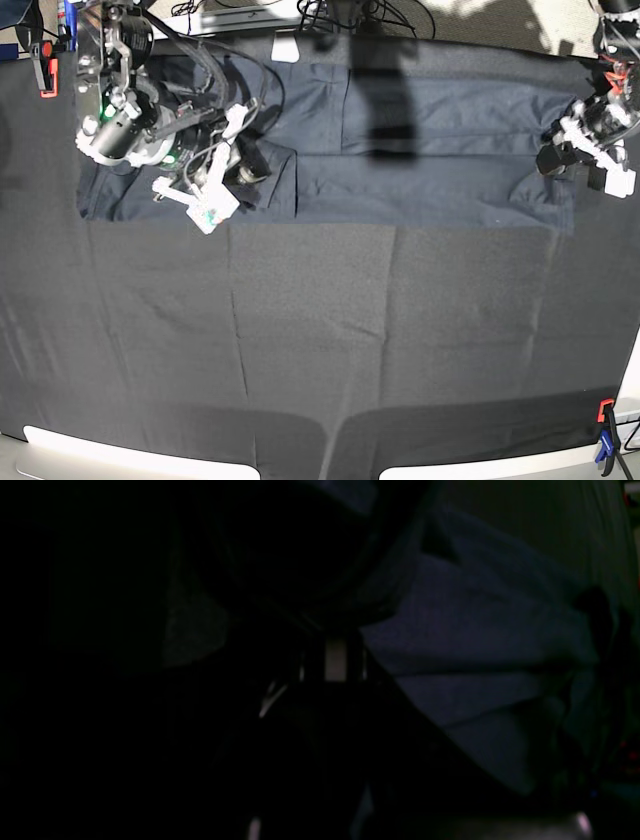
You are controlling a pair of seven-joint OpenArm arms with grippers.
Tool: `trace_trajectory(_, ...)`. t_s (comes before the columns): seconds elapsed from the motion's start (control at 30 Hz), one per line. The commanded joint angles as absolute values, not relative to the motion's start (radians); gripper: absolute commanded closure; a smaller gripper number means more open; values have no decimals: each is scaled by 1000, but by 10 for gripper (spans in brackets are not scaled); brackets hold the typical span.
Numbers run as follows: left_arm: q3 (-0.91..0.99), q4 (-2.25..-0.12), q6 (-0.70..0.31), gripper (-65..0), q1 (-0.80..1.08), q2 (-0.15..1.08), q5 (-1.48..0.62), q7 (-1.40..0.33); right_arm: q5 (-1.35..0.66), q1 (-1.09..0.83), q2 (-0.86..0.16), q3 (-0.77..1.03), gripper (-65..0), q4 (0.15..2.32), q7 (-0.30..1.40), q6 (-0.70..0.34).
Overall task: Layout the t-shirt on the table in an organized manner, then fold the t-shirt properly
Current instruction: 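Grasp the shirt end with the left gripper while right holds, then fold the left gripper's shirt end toward the right gripper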
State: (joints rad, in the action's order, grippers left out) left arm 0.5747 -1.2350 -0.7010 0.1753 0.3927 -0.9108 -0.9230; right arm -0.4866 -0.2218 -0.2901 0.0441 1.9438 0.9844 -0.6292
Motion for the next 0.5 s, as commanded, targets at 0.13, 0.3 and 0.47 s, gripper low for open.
trace_trajectory(0.13, 728, -1249, -698, 0, 171, 416, -916, -870, -499, -211, -297, 175, 0, 2028, 944, -644)
trace_trajectory(0.3, 800, -1253, -698, 0, 175, 429, -924, -880, -509, -211, -297, 309, 0, 2042, 942, -664)
trace_trajectory(0.47, 799, -1368, -698, 0, 220, 408, -1134, -1038, -509, -211, -297, 390, 0, 2042, 942, -674)
